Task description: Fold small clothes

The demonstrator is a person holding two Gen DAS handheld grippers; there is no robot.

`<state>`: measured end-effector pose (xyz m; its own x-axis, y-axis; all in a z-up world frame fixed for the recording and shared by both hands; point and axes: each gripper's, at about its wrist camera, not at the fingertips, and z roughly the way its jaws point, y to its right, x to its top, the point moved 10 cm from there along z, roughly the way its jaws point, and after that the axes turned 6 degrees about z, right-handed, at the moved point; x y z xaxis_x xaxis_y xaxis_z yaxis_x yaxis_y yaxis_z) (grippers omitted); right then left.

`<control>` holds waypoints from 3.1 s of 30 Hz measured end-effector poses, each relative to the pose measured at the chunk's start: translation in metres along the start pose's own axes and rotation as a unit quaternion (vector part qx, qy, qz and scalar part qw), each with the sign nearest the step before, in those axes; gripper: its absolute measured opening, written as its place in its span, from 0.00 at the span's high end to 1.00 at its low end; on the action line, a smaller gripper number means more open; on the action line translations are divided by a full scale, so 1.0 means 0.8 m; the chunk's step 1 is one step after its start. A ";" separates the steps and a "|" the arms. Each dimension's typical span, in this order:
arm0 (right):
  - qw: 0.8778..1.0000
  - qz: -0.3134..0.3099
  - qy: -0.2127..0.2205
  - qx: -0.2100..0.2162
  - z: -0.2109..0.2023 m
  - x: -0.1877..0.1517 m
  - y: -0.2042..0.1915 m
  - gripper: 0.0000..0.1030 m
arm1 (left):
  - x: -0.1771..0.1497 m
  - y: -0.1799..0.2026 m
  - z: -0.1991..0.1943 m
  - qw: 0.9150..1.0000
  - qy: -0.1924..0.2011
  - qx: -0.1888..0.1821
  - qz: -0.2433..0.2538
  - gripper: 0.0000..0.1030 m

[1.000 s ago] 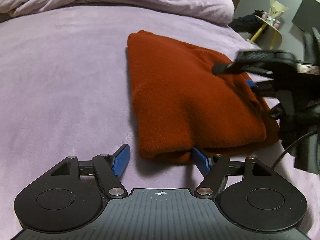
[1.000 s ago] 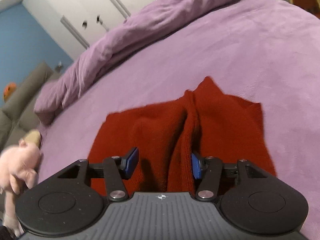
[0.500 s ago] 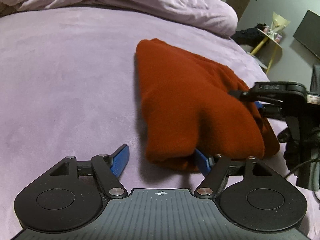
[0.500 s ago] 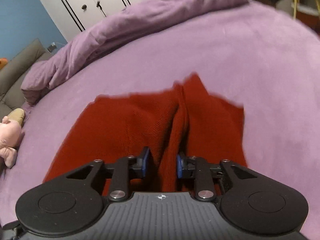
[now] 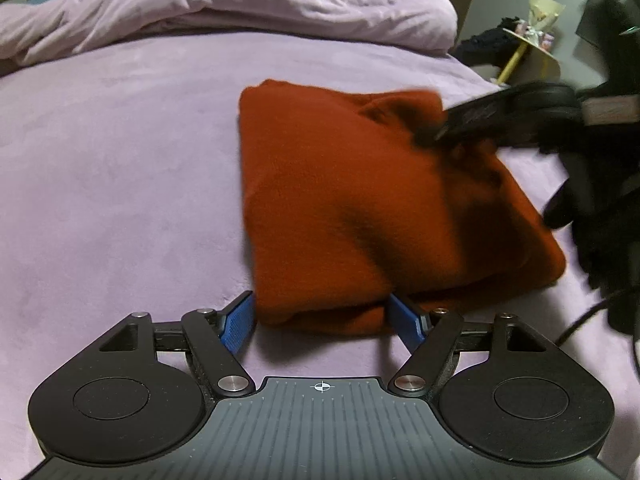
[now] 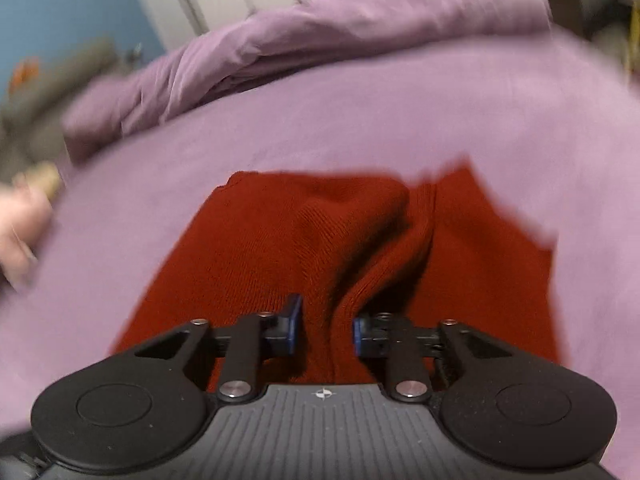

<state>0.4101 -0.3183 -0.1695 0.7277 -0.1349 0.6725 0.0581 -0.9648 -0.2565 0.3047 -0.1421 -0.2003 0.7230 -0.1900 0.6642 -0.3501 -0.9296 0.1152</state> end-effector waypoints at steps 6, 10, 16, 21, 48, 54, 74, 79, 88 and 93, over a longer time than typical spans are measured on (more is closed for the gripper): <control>0.993 -0.065 0.079 -0.053 -0.055 0.041 0.006 0.86 | 0.004 -0.010 0.004 1.000 0.000 0.015 -0.027 0.26; 0.992 -0.048 0.077 -0.092 -0.056 0.039 0.043 0.86 | 0.004 -0.009 0.003 0.999 0.004 0.016 -0.035 0.25; 0.991 -0.044 0.037 -0.121 -0.011 -0.001 0.088 0.77 | 0.004 -0.016 0.003 0.998 -0.008 0.010 -0.062 0.25; 0.988 0.098 0.081 -0.082 -0.080 -0.015 0.117 0.53 | 0.004 -0.016 0.000 0.998 -0.004 0.015 -0.064 0.25; 0.895 0.430 0.058 0.107 -0.081 -0.137 0.138 0.86 | 0.001 0.002 0.001 0.999 0.011 0.040 0.027 0.58; 0.949 0.307 0.073 -0.003 -0.133 -0.110 0.131 0.67 | 0.007 -0.056 -0.048 0.999 0.003 0.019 -0.050 0.43; 0.984 0.139 0.098 -0.057 0.028 0.049 0.088 0.79 | 0.146 -0.036 0.107 0.987 0.085 0.109 -0.080 0.19; 0.983 0.096 0.145 -0.057 0.037 0.034 0.099 0.80 | 0.139 -0.051 0.123 0.985 0.098 0.096 -0.103 0.17; 0.975 0.094 0.196 -0.038 0.040 0.019 0.107 0.80 | 0.132 -0.058 0.139 0.982 0.114 0.072 -0.134 0.15; 0.974 0.095 0.202 -0.033 0.046 0.020 0.109 0.80 | 0.132 -0.058 0.142 0.981 0.120 0.084 -0.130 0.14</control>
<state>0.4519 -0.3963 -0.2067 0.3922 -0.3773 0.8389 -0.1045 -0.9244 -0.3669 0.4652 -0.1545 -0.2190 0.6065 0.1222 0.7856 -0.0539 -0.9795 0.1940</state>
